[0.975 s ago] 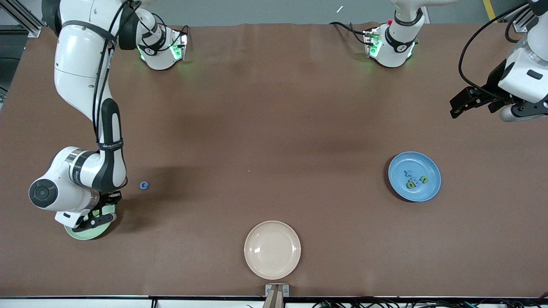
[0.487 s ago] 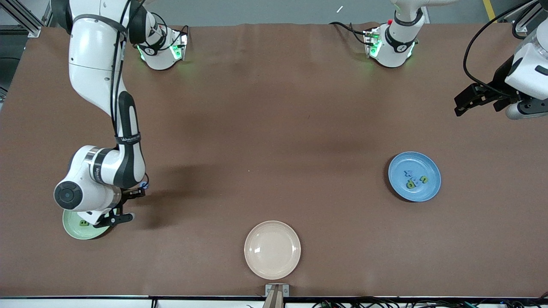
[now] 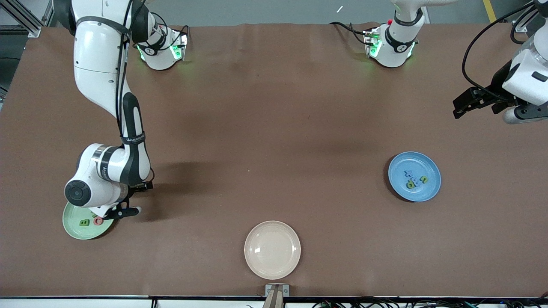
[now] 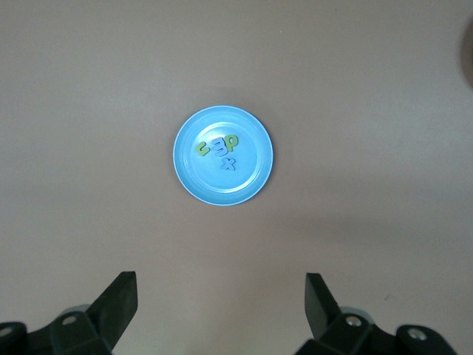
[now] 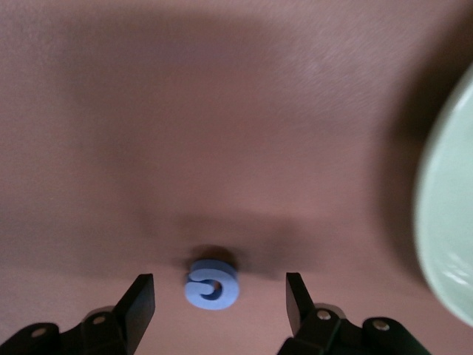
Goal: Sort upper and lower case letters into plates
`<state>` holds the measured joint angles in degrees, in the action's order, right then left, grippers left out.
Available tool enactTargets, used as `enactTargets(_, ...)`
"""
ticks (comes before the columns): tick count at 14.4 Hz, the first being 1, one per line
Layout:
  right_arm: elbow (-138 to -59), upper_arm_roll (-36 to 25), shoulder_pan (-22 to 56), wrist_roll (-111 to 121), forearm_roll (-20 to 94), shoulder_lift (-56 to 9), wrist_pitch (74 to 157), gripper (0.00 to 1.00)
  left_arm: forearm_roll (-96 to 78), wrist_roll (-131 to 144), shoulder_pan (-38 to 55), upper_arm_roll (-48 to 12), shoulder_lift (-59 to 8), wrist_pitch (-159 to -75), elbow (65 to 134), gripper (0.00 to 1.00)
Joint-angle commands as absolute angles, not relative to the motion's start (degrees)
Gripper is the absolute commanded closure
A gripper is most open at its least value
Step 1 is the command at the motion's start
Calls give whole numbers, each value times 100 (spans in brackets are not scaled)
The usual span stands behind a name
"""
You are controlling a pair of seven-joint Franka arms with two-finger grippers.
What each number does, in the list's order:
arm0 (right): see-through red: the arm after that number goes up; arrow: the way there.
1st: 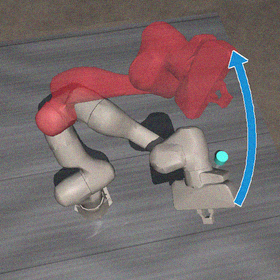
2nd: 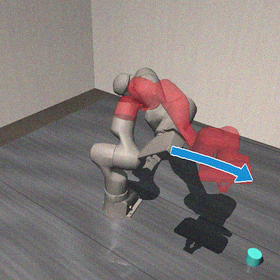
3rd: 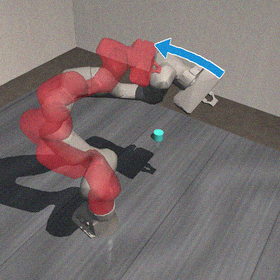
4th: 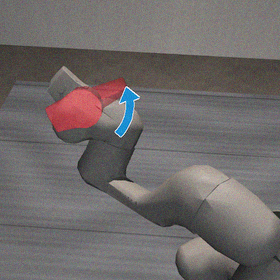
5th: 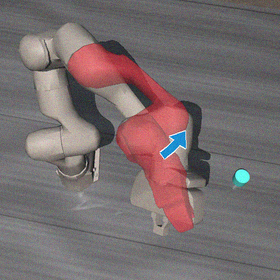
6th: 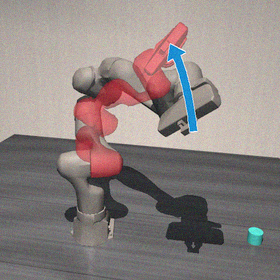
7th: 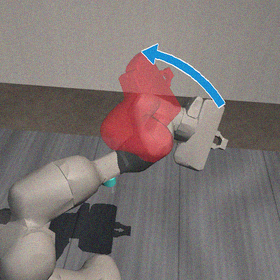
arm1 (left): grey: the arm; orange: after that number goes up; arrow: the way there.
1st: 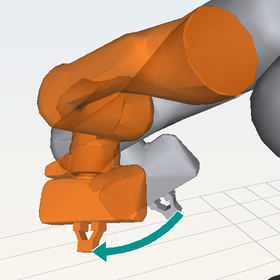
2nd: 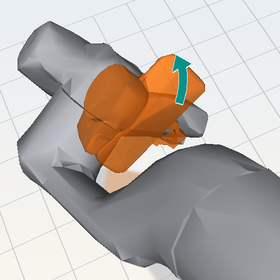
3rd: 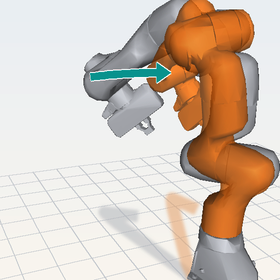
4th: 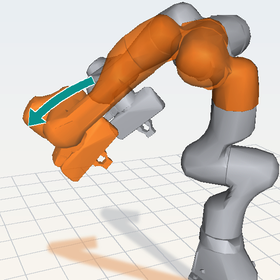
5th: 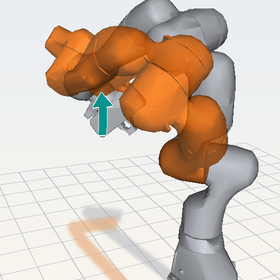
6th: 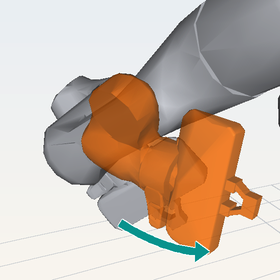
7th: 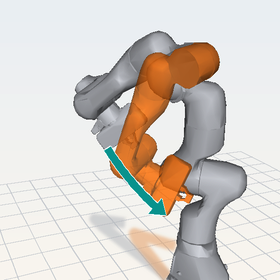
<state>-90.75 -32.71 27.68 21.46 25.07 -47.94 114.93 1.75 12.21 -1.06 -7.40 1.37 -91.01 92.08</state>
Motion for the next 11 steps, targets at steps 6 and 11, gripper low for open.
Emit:
enactTargets(6, -9554, -3261, 2892, 2171, 2742, -4605, 11769, 50, 167, 1028, -123, -712, 70, -8974, 9044, 0)
enactTargets(11, -9475, -3278, 2883, 2180, 2733, -4562, 11707, 97, 167, 1028, -132, -712, 79, -8974, 9026, 0)
